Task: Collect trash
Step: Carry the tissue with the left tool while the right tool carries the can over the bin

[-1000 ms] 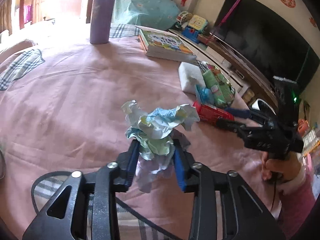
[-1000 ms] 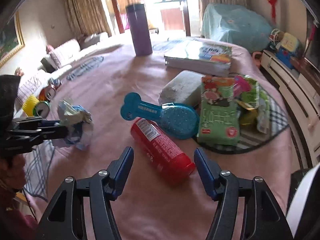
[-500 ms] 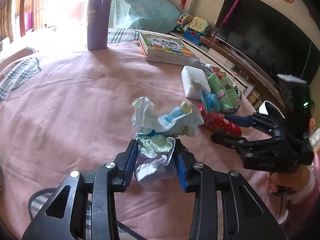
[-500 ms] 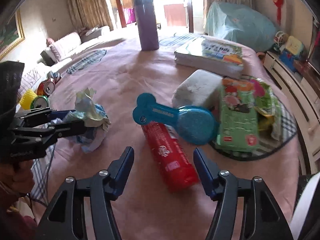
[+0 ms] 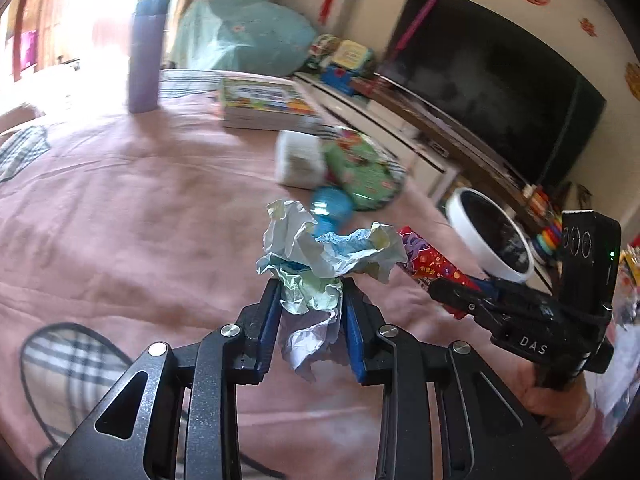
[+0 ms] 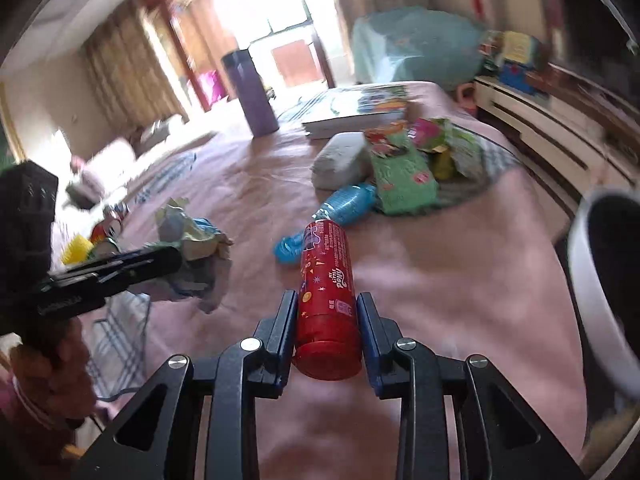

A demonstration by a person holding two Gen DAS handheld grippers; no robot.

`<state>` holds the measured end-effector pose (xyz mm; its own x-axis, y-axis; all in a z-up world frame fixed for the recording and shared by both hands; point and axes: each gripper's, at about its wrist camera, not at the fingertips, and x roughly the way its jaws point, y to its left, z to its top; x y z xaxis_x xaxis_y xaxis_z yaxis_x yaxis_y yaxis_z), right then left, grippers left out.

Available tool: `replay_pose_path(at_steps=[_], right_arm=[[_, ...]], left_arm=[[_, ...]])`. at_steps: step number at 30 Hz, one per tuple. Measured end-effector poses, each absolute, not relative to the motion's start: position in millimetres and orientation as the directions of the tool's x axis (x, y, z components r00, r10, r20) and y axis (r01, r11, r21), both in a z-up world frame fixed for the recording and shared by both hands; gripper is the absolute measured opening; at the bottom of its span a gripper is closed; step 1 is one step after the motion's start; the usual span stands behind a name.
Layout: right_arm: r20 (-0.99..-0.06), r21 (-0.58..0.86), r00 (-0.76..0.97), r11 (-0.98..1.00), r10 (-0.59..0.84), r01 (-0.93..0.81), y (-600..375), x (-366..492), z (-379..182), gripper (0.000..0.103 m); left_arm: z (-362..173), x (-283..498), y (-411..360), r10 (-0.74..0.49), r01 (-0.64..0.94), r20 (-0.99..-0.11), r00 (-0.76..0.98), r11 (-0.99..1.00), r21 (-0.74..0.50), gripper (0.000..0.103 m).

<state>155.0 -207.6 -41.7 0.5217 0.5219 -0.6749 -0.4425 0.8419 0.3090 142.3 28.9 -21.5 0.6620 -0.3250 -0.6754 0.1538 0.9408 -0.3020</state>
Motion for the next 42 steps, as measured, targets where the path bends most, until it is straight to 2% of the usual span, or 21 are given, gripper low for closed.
replay_pose_path(at_steps=[8,25,35,42], right_arm=[[-0.640,0.360,0.602,0.878,0.478,-0.314,-267.2,133.5,-30.5,0.030],[-0.612,0.361,0.724,0.927,0.317,-0.101,-383.6,133.6,-10.6,0.030],[-0.614,0.368,0.748,0.930,0.253,-0.012,-425.2,152.9,-7.3,0.030],[-0.616,0.407,0.741,0.913,0.266,0.011,-444.2,172.0,-13.7,0.030]], left_arm=[[-18.8,141.4,-31.7,-0.402,0.277,-0.683,0.610,0.916,-0.291,0.028],[8.3,171.3,-147.9,-0.489,0.474,-0.668,0.561,0.851,-0.224,0.028],[16.3,200.0,-198.9,-0.503,0.519,-0.671,0.545,0.831,-0.201,0.028],[11.8,224.0,-221.4,-0.499,0.521,-0.691,0.523,0.829,-0.204,0.028]])
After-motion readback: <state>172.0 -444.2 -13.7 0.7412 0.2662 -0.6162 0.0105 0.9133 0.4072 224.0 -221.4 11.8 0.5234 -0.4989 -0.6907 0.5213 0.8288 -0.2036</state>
